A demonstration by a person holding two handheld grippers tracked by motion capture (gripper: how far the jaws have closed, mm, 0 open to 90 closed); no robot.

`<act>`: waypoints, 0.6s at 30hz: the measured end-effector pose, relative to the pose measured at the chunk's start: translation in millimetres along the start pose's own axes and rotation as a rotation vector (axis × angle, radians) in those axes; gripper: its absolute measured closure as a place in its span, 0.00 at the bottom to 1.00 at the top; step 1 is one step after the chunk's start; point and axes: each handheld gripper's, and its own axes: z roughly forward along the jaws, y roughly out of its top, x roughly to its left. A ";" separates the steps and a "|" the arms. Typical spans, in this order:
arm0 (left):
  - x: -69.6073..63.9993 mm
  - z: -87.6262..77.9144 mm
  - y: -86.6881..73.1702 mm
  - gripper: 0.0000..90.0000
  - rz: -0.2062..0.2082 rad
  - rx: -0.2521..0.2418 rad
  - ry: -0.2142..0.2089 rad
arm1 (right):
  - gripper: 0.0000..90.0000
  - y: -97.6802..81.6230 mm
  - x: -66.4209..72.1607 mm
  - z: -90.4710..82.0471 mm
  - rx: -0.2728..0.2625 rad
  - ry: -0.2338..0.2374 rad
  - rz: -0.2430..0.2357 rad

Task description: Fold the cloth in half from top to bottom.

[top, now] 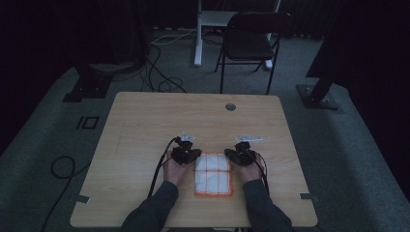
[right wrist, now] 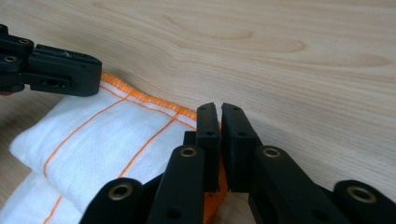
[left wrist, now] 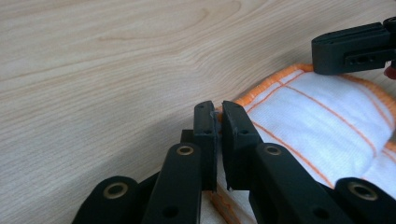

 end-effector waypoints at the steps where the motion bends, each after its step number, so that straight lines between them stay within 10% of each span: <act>1: -0.4 -1.3 0.3 0.96 0.002 -0.003 0.000 | 0.97 0.4 -0.5 -3.1 -0.008 0.004 -0.001; 18: -13.2 -21.6 -2.0 0.96 0.036 -0.053 -0.010 | 0.98 -0.9 3.3 -22.9 -0.074 0.030 0.002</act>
